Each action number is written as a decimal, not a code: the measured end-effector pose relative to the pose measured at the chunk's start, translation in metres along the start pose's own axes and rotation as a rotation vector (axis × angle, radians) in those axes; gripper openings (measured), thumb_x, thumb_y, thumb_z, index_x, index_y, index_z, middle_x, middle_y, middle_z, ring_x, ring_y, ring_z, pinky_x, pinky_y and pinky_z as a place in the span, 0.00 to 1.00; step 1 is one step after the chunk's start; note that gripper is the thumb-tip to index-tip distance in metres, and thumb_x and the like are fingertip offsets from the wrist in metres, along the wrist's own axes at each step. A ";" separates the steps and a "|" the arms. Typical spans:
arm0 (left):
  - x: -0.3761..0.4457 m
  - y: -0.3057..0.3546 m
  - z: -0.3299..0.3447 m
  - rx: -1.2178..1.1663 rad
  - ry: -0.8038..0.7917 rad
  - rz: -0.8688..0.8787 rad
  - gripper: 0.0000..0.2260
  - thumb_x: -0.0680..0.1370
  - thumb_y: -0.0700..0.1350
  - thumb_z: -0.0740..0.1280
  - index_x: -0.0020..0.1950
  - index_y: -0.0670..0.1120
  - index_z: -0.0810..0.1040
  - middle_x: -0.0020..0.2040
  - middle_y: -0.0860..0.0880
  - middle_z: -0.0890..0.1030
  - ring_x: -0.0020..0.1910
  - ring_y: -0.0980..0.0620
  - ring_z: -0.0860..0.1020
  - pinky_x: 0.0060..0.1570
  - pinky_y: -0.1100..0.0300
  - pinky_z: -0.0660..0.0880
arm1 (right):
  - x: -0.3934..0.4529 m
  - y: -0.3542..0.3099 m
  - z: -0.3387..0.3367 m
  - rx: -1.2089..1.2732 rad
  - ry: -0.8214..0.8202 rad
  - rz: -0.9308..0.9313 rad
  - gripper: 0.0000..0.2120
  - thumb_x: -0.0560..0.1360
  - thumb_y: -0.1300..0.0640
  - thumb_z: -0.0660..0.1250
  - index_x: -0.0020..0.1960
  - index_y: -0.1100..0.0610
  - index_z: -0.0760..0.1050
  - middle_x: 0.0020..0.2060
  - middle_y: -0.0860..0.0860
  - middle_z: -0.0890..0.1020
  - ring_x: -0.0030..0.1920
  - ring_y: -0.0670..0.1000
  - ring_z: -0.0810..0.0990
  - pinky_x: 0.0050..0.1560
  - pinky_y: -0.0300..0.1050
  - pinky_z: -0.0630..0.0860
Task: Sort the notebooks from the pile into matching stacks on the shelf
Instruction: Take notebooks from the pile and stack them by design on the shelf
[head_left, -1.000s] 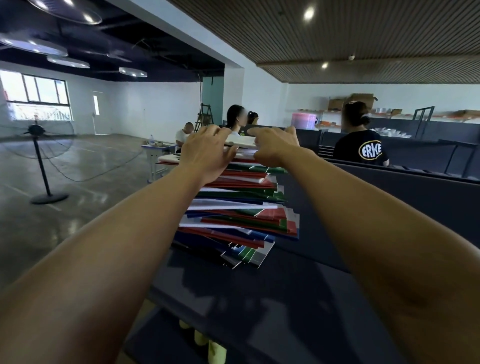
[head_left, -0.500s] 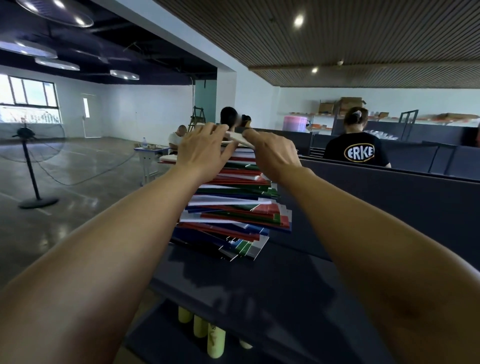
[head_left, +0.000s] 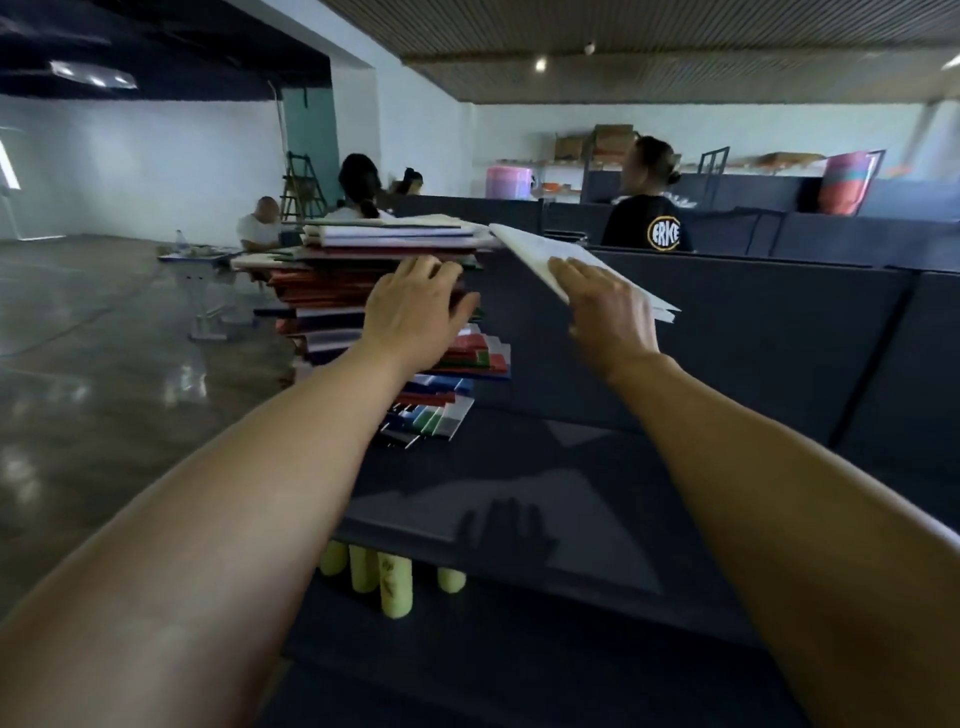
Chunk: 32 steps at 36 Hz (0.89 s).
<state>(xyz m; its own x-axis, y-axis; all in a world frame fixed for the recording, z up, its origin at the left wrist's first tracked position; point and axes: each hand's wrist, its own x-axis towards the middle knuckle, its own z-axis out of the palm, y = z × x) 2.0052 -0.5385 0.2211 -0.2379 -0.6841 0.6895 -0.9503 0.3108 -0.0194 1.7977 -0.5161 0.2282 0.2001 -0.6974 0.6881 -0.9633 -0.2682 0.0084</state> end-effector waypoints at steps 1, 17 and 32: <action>-0.001 0.009 0.002 -0.009 -0.004 0.007 0.20 0.82 0.55 0.56 0.68 0.44 0.70 0.64 0.44 0.74 0.64 0.43 0.70 0.56 0.50 0.69 | -0.008 0.005 -0.002 -0.015 -0.009 0.012 0.30 0.73 0.70 0.61 0.73 0.56 0.65 0.69 0.54 0.72 0.67 0.56 0.71 0.60 0.50 0.72; -0.040 0.220 0.048 -0.195 -0.184 0.095 0.22 0.82 0.56 0.54 0.71 0.45 0.69 0.67 0.44 0.72 0.65 0.43 0.69 0.59 0.50 0.67 | -0.159 0.158 -0.059 -0.108 -0.068 0.167 0.26 0.73 0.71 0.60 0.71 0.60 0.68 0.67 0.56 0.74 0.67 0.57 0.73 0.60 0.53 0.73; -0.088 0.364 0.093 -0.222 -0.456 0.141 0.21 0.83 0.57 0.52 0.72 0.49 0.65 0.68 0.47 0.69 0.66 0.46 0.68 0.61 0.53 0.67 | -0.272 0.285 -0.089 -0.315 -0.307 0.393 0.22 0.78 0.62 0.58 0.72 0.54 0.65 0.66 0.50 0.74 0.66 0.52 0.72 0.58 0.47 0.73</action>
<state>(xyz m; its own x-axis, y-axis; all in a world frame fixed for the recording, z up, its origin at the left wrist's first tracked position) 1.6618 -0.4264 0.0856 -0.4703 -0.8280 0.3052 -0.8492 0.5187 0.0986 1.4532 -0.3435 0.1074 -0.1856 -0.8777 0.4418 -0.9729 0.2273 0.0427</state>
